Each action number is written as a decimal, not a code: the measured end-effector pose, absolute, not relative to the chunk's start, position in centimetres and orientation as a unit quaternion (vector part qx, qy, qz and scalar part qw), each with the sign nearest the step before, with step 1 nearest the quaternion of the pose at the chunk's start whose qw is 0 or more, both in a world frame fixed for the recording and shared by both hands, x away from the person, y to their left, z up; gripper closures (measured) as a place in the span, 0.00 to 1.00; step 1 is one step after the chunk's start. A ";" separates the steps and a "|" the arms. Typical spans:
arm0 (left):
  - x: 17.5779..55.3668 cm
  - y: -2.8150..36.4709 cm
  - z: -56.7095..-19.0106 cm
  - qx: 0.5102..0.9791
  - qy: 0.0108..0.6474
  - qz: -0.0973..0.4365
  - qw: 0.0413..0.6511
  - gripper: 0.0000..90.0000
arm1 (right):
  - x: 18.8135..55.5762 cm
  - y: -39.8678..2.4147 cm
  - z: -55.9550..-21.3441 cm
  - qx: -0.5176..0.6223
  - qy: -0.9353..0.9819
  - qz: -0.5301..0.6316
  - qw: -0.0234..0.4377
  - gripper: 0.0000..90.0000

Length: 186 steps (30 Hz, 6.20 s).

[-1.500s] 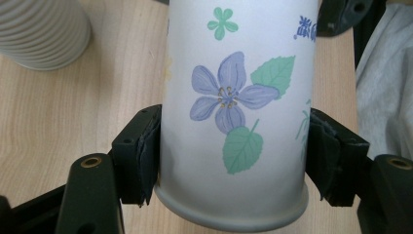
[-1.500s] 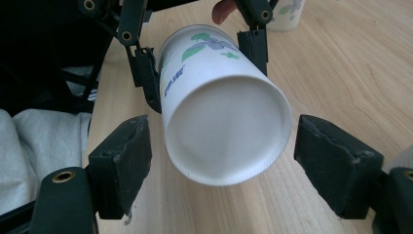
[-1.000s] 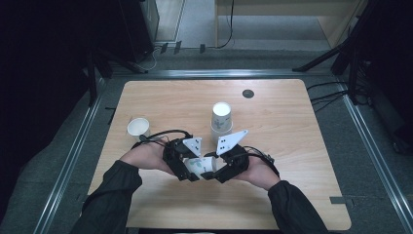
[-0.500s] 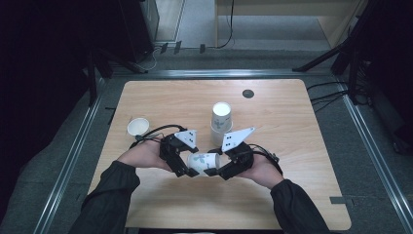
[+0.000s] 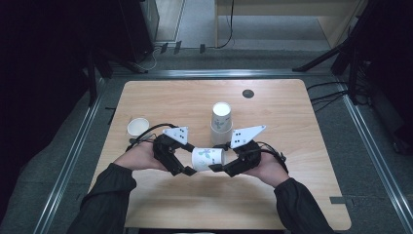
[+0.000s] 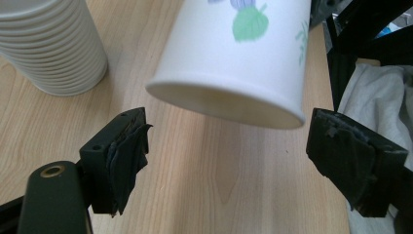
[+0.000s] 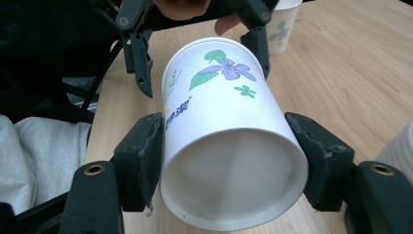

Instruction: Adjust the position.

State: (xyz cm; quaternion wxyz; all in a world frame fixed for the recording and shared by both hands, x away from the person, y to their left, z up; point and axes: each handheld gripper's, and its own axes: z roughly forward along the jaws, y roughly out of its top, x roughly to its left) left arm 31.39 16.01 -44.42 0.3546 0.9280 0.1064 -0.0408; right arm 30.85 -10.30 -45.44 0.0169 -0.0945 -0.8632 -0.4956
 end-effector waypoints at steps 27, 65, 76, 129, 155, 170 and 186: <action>30.1 16.3 -46.5 0.894 0.144 -0.050 0.422 0.18 | 31.3 -11.0 -45.3 -0.094 -0.850 -0.515 0.057 0.38; 29.9 16.9 -45.8 0.883 0.133 -0.049 0.448 0.28 | 31.0 -9.5 -45.6 -0.089 -0.851 -0.512 0.074 0.26; 30.8 18.1 -43.8 0.901 0.150 -0.036 0.406 0.28 | 31.6 -10.1 -46.1 -0.110 -0.862 -0.492 0.056 0.26; 31.3 12.3 -43.9 0.977 0.085 -0.038 0.192 0.28 | 30.7 -7.5 -48.3 -0.095 -0.881 -0.460 0.062 0.35; 31.7 14.5 -43.2 0.953 0.085 -0.018 0.290 0.19 | 31.0 -9.2 -46.9 -0.093 -0.865 -0.491 0.041 0.37; 31.2 16.7 -43.6 0.916 0.133 -0.037 0.376 0.20 | 31.2 -10.3 -46.1 -0.095 -0.850 -0.516 0.042 0.37; 30.7 16.9 -44.6 0.877 0.177 -0.055 0.443 0.21 | 31.5 -10.4 -46.4 -0.095 -0.847 -0.520 0.055 0.37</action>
